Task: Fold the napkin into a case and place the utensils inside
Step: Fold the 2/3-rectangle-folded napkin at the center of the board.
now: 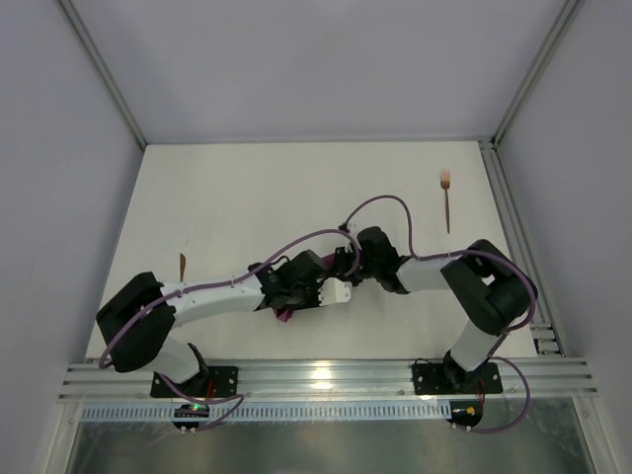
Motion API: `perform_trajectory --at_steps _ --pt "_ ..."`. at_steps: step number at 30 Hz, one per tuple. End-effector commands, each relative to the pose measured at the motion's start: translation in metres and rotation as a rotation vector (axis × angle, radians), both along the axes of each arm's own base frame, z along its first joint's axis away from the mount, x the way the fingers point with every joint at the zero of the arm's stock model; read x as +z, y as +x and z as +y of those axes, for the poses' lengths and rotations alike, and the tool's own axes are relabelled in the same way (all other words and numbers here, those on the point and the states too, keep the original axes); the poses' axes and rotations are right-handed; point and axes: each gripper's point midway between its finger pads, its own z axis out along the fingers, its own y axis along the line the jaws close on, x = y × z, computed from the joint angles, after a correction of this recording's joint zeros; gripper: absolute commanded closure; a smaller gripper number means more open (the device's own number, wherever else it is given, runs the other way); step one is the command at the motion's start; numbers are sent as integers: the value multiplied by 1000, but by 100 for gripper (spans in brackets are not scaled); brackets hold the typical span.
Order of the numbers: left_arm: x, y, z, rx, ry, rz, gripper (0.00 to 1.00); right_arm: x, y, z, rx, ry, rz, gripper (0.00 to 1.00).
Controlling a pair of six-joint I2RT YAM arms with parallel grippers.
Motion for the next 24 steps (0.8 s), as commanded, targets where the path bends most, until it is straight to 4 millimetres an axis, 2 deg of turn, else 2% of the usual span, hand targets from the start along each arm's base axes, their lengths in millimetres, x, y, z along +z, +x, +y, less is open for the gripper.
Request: perform_trajectory --at_steps 1,9,12,15,17,18,19,22,24 --pt "6 2 -1 -27 -38 5 100 -16 -22 -24 46 -128 47 89" --pt "-6 -6 4 -66 -37 61 100 23 -27 -20 128 -107 0 71" --pt "-8 -7 5 -74 -25 70 100 33 -32 -25 143 -131 2 67" --pt "-8 -8 6 -81 -22 68 100 52 -33 -29 157 -137 -31 64" --pt "-10 -10 7 -88 -23 76 100 72 -30 -26 175 -118 -80 62" --pt "-10 -11 7 -91 -21 79 100 75 -32 -27 180 -125 -74 61" --pt "-10 -11 7 -92 -23 81 100 83 -26 -25 176 -121 -97 60" --pt "-10 -12 7 -95 -22 80 100 88 -13 -21 165 -133 -129 60" --pt "-9 -11 7 -96 -24 77 100 79 -3 -18 169 -144 -116 63"
